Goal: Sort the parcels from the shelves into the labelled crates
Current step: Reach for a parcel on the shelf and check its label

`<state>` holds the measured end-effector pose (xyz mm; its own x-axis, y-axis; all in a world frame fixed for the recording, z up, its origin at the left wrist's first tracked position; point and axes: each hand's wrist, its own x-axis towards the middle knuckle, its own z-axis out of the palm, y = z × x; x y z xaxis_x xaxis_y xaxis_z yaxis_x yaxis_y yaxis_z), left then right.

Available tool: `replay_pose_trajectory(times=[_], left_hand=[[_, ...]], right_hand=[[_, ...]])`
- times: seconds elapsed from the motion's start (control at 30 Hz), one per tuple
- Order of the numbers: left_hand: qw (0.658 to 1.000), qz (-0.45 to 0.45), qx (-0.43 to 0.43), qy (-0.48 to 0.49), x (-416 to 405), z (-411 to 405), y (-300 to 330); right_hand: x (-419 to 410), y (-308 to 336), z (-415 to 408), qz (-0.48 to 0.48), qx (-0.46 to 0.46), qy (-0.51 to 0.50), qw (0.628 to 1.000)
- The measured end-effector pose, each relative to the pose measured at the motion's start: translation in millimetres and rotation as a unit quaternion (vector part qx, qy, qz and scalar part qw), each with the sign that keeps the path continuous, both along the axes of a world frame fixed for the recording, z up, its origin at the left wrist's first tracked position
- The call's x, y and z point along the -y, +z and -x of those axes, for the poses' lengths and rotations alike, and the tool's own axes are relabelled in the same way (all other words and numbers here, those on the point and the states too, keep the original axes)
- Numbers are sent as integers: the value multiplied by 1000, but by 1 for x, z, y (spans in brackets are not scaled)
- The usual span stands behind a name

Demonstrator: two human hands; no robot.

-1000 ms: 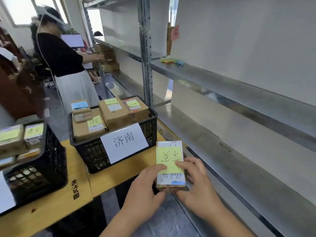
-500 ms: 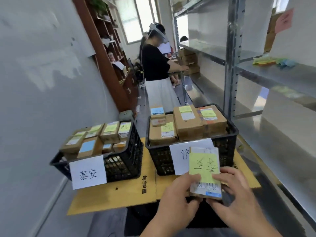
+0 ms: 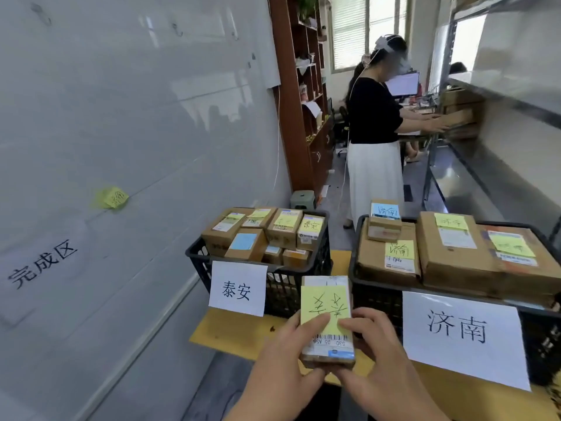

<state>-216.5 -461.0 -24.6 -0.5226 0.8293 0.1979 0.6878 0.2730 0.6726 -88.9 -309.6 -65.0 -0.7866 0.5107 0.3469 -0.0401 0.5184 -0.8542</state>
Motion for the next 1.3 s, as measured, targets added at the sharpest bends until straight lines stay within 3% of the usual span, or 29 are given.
replay_pose_trajectory(times=[0.27, 0.6, 1.13, 1.3], left_hand=[[997, -28, 35, 65, 34, 136, -10], [999, 2, 21, 25, 20, 303, -2], [995, 83, 47, 33, -91, 379, -30], [992, 126, 13, 28, -111, 387, -36]], right_hand=[[26, 4, 144, -2, 37, 38, 999], [16, 25, 281, 2, 77, 42, 996], [-146, -4, 368, -86, 124, -23, 988], [-198, -23, 415, -172, 218, -35, 960]])
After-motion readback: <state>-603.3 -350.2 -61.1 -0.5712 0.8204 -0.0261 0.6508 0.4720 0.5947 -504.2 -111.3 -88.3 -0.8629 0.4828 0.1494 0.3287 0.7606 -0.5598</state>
